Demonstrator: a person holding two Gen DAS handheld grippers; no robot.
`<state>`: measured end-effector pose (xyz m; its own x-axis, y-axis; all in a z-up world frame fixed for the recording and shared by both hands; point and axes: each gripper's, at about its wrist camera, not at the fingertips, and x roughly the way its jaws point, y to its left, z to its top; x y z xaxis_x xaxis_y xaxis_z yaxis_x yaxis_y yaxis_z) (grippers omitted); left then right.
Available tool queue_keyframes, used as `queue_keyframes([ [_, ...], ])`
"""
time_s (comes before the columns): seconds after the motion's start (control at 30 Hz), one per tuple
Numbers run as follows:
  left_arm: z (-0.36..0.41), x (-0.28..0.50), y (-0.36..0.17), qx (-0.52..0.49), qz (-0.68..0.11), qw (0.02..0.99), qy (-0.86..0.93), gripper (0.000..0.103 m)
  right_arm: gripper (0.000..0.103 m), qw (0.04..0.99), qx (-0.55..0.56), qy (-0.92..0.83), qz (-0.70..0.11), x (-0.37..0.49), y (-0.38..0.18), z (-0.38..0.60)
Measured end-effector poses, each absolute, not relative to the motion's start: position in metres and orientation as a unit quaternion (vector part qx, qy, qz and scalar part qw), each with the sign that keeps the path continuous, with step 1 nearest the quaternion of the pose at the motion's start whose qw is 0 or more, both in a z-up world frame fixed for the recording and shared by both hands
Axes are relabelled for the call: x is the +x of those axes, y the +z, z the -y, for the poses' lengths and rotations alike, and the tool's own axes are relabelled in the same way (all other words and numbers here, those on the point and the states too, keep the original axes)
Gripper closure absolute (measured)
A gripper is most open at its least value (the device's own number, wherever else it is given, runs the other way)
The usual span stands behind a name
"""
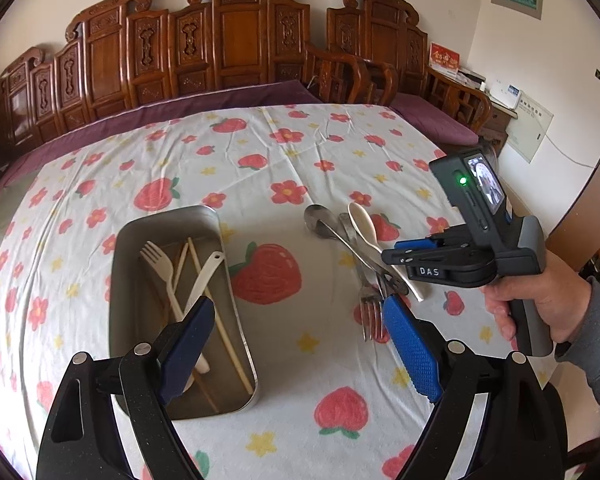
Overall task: Organize utensils
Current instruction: 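Move the right tool to the pile and grasp the white plastic spoon, then grasp the metal fork with the left tool while the right tool holds the white spoon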
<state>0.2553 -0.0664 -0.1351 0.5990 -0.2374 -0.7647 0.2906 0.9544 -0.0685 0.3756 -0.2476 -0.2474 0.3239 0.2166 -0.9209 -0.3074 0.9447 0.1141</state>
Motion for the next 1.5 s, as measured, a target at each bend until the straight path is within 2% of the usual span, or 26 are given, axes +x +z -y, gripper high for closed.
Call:
queue_keyframes([
  [0.13,0.075,0.261,-0.143,0.033,-0.430,0.889,-0.151,0.020,0.086,0.817,-0.042,0.158,-0.553,0.370,-0.249,0.253],
  [0.17,0.078,0.263,-0.145,0.033,-0.433,0.888,-0.152,0.020,0.092,0.818,-0.042,0.154,-0.552,0.368,-0.249,0.255],
  [0.2,0.082,0.264,-0.147,0.033,-0.435,0.886,-0.154,0.020,0.093,0.819,-0.039,0.153,-0.552,0.365,-0.249,0.258],
  [0.57,0.120,0.286,-0.168,0.036,-0.457,0.872,-0.171,0.020,0.093,0.835,0.049,0.135,-0.530,0.308,-0.238,0.308],
  [0.73,0.141,0.296,-0.184,0.040,-0.468,0.863,-0.188,0.020,0.093,0.839,0.053,0.118,-0.528,0.288,-0.244,0.322],
  [0.9,0.156,0.307,-0.199,0.035,-0.487,0.848,-0.207,0.037,0.093,0.837,0.054,0.123,-0.530,0.284,-0.252,0.330],
  [0.97,0.159,0.312,-0.203,0.038,-0.489,0.847,-0.204,0.041,0.093,0.839,0.047,0.123,-0.528,0.284,-0.252,0.329],
  [1.1,0.166,0.322,-0.214,0.048,-0.501,0.839,-0.207,0.069,0.093,0.839,0.050,0.128,-0.526,0.285,-0.253,0.330],
  [1.23,0.172,0.327,-0.223,0.061,-0.508,0.835,-0.203,0.070,0.093,0.836,0.075,0.138,-0.526,0.285,-0.254,0.338],
  [1.27,0.173,0.328,-0.225,0.062,-0.512,0.833,-0.202,0.076,0.093,0.836,0.075,0.139,-0.526,0.285,-0.254,0.338],
  [1.43,0.177,0.329,-0.227,0.076,-0.510,0.833,-0.201,0.090,0.093,0.838,0.067,0.138,-0.523,0.284,-0.253,0.335],
  [1.5,0.179,0.329,-0.227,0.078,-0.511,0.831,-0.206,0.091,0.093,0.838,0.071,0.139,-0.523,0.284,-0.254,0.336],
])
